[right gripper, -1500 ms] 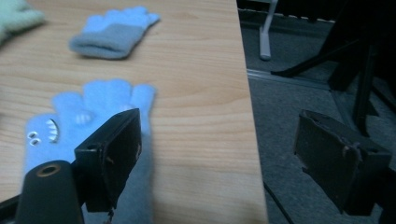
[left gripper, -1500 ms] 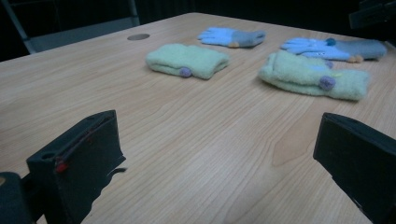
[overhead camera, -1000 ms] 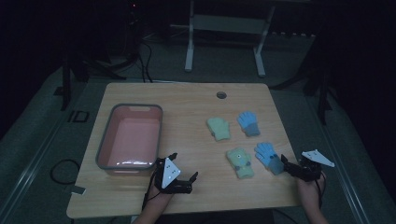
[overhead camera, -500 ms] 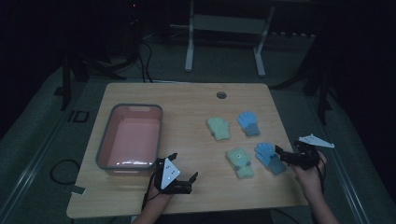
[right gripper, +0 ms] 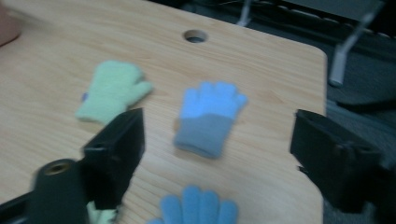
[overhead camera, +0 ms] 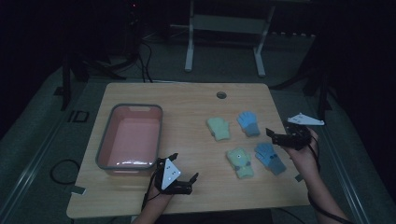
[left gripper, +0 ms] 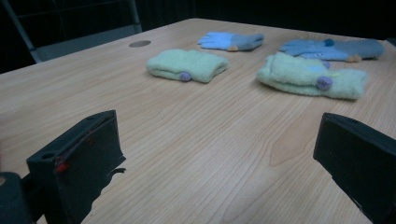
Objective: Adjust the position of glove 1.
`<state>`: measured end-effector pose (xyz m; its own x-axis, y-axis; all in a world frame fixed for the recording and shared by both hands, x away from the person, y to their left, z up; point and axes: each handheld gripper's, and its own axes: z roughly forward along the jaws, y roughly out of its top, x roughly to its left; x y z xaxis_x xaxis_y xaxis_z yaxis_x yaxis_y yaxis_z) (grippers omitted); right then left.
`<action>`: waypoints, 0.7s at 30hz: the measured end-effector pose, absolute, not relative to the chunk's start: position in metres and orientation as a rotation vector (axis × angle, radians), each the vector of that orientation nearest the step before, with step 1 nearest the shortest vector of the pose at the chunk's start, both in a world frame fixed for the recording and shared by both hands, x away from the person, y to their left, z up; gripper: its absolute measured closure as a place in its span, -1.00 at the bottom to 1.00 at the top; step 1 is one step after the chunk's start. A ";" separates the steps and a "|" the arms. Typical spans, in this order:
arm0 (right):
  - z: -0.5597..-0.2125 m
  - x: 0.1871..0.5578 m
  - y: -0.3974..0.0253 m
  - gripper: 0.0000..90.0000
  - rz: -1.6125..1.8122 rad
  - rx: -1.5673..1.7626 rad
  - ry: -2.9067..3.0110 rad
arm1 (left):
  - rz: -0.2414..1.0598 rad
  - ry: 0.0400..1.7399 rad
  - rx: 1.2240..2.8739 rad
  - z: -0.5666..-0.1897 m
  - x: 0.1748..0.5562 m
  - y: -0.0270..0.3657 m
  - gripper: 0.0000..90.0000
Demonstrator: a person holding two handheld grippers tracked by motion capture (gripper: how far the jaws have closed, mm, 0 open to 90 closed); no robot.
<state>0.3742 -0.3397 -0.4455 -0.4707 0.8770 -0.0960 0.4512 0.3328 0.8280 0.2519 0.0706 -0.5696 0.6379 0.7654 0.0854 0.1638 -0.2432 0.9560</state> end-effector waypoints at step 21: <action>-0.445 0.421 -0.256 -0.31 1.042 1.027 2.338 | 0.675 0.741 1.764 -0.570 0.252 0.070 -0.97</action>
<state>0.4210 -0.2558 -0.4450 -0.6601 0.7498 -0.0463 0.4667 0.4576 0.7568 0.2518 0.0703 -0.5696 0.6482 0.7562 0.0895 0.1592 -0.2496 0.9552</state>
